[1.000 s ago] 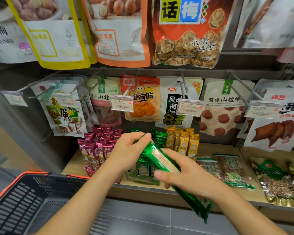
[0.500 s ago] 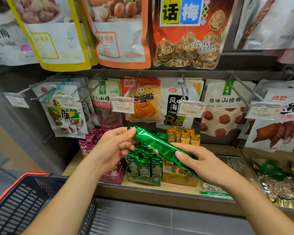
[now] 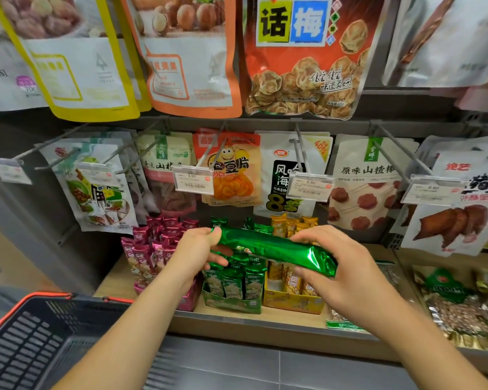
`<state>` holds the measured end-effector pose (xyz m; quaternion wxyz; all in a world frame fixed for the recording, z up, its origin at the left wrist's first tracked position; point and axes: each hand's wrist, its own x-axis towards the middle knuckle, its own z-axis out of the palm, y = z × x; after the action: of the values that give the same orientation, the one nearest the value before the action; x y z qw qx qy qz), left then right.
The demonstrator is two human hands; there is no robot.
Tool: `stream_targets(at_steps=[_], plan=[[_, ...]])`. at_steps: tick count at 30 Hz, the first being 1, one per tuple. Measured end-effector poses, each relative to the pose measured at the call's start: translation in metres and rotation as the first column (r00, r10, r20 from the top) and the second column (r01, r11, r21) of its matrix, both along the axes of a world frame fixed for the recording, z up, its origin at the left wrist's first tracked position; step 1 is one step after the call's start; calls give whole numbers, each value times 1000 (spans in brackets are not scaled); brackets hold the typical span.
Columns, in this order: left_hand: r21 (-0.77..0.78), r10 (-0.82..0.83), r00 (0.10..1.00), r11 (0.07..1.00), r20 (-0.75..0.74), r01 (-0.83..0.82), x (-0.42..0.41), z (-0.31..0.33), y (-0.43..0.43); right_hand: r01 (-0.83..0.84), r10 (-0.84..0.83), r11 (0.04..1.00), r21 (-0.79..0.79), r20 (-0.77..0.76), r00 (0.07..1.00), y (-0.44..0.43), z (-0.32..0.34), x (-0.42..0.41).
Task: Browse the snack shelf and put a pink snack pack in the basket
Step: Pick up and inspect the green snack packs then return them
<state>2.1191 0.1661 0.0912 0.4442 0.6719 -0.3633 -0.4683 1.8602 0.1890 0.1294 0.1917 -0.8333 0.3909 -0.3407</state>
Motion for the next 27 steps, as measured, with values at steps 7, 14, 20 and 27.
stream_targets(at_steps=[7,14,20,27], plan=[[-42,-84,827,991,556,129,-6,-19,-27,162,-154,979,-125,73,985,-2,-4,5],[31,-228,538,936,811,351,-17,-27,-74,247,-247,965,-84,9,969,-11,-18,19],[244,-432,312,835,846,493,-24,-34,-125,275,-269,959,-75,80,960,-24,-28,23],[373,-491,147,795,859,479,-2,-44,-125,271,-256,954,-126,122,959,-37,-38,28]])
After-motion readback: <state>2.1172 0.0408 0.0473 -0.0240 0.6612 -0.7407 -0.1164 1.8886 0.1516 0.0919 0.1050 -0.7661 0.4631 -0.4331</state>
